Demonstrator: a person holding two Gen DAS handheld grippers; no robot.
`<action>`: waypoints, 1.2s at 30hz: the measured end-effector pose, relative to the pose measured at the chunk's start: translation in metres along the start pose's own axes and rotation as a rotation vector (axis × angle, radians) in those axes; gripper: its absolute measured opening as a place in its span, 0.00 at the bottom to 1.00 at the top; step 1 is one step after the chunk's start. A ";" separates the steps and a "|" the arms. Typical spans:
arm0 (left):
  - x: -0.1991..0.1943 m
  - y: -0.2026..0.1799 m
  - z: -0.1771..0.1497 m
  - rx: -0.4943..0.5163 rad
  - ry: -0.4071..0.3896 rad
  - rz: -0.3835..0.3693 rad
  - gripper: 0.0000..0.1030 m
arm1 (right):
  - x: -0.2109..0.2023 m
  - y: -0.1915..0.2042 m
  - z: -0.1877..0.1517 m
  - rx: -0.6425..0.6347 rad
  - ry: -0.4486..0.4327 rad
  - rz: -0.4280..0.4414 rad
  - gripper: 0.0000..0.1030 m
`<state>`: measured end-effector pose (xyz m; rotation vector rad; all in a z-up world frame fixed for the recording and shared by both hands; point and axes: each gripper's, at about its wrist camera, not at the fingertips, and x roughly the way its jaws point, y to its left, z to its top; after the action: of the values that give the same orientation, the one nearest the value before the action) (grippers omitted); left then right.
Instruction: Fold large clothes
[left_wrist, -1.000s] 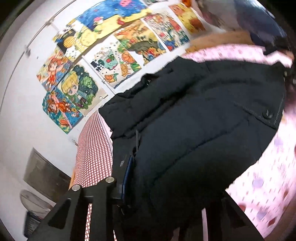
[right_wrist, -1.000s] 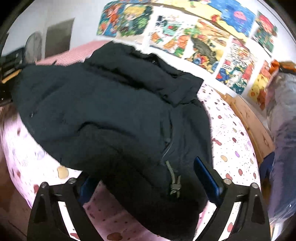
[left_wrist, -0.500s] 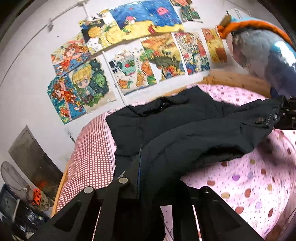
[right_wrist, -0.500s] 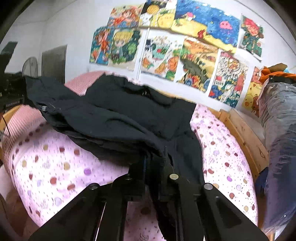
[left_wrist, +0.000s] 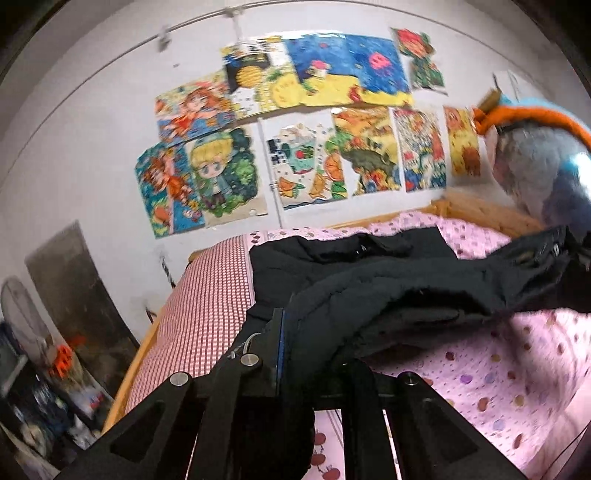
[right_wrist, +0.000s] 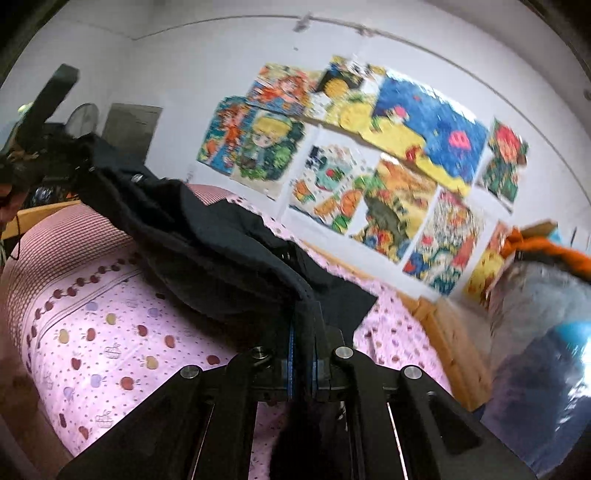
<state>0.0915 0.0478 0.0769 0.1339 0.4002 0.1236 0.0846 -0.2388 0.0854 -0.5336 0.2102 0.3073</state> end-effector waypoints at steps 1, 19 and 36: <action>-0.004 0.004 -0.001 -0.015 -0.007 0.003 0.09 | -0.005 0.003 0.004 -0.011 -0.014 0.000 0.05; 0.001 0.002 0.013 -0.061 -0.027 0.020 0.09 | 0.000 0.007 0.018 -0.043 -0.040 -0.067 0.05; 0.039 -0.013 0.042 0.028 -0.037 0.110 0.09 | 0.072 -0.021 0.046 0.074 -0.013 -0.144 0.06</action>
<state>0.1451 0.0361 0.0979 0.1857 0.3576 0.2233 0.1639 -0.2154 0.1139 -0.4710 0.1688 0.1618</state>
